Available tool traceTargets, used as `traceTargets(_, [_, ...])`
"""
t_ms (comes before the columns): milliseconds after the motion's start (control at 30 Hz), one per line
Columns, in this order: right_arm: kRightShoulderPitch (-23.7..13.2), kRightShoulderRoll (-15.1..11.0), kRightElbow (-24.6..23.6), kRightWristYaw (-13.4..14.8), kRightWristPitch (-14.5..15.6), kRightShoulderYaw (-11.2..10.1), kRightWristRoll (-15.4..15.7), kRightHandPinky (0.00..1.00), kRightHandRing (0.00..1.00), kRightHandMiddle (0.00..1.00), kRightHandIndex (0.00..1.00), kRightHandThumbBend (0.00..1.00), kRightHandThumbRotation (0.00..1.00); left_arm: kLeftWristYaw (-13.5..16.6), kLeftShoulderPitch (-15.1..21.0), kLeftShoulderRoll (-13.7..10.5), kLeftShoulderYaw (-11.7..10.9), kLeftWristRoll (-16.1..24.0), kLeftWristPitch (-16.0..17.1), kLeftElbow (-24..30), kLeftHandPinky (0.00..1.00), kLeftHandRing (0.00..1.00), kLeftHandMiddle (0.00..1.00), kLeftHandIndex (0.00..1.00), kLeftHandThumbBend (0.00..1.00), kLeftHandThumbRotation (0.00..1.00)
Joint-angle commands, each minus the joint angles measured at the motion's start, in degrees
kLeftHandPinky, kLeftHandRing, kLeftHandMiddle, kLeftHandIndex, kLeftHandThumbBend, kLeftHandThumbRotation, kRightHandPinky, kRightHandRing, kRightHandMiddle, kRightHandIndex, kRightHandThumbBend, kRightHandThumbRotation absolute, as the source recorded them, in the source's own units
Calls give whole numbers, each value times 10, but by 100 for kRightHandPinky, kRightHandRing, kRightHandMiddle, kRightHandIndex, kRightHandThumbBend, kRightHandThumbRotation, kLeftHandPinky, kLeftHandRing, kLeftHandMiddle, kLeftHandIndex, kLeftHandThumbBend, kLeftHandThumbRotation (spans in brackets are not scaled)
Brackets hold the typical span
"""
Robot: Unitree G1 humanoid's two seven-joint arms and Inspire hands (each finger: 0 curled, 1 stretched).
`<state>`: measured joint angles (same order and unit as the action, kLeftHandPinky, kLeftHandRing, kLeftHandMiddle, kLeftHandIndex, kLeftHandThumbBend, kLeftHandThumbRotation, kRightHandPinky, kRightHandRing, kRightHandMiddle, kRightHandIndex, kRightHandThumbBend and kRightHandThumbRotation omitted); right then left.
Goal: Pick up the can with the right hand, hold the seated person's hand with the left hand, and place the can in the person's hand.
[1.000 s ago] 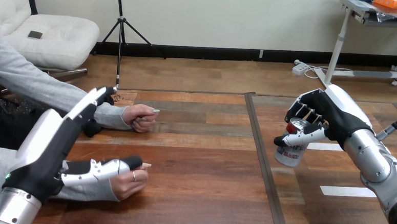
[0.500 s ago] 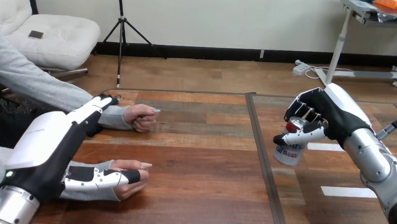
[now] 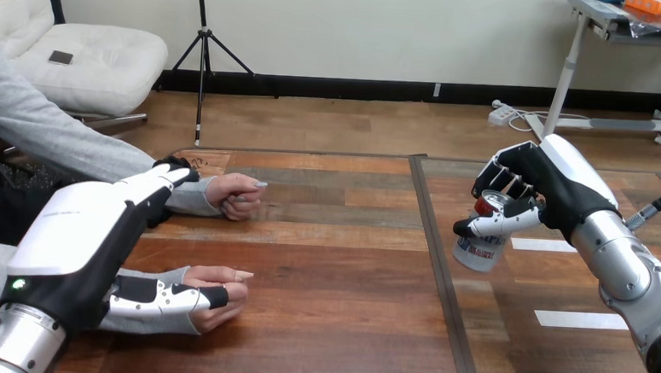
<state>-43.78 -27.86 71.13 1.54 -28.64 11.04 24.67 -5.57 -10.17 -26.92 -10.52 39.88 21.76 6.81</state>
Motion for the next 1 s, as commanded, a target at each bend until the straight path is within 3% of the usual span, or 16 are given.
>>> traceTargets(0, [-46, -12, -36, 11, -13, -11, -11, 37, 38, 41, 40, 77, 0, 22, 27, -21, 13, 18, -4, 13, 73, 86, 90, 86, 100, 52])
traceTargets(967, [-47, -12, -46, 5, -6, -12, -13, 37, 39, 42, 41, 77, 0, 41, 63, -65, 63, 67, -41, -58, 76, 86, 89, 84, 100, 47])
